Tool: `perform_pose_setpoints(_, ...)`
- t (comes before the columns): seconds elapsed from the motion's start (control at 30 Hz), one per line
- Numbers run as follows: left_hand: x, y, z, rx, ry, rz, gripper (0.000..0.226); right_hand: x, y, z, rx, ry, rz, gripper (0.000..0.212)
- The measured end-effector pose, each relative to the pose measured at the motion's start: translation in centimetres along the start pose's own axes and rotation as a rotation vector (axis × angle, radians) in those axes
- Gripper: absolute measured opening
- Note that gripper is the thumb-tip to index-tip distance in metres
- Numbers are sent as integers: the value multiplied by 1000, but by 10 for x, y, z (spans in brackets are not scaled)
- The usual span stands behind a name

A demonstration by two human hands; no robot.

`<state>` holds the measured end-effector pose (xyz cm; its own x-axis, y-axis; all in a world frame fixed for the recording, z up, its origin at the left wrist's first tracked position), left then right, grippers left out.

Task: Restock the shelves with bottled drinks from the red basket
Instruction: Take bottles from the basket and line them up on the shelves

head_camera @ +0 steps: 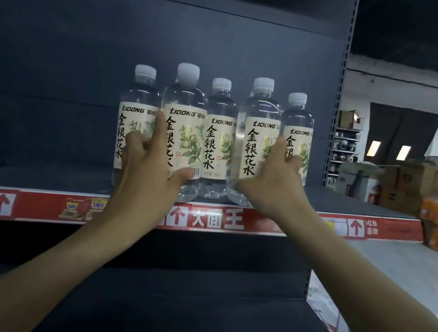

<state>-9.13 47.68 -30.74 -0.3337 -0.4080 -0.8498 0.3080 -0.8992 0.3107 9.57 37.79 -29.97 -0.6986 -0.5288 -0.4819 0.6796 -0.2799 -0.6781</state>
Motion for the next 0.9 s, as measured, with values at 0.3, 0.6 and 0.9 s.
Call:
perform_pose_setpoints(0.3, -1, -5, -4, -59, -38, 8, 100, 1, 5, -2, -71, 87, 63, 77)
perform_pose_setpoints(0.6, 6, 4, -6, -157, -117, -5, 96, 22, 11, -5, -41, 50, 34, 84)
perform_pose_setpoints(0.9, 125, 62, -41, -450, -307, -284, 74, 133, 76, 6, 441, 5, 123, 73)
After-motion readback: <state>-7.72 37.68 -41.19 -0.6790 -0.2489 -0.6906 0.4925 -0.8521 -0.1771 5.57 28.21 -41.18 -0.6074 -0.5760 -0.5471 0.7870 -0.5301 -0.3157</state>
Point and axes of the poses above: each hand's wrist, its own x-axis away from the middle knuckle, its own z-axis out of the back of the hand, y = z × x, the point moved 9 cm from there along -x, towards the middle knuckle, and after that the axes turned 11 degrees about -z, right-handed, at the moved point
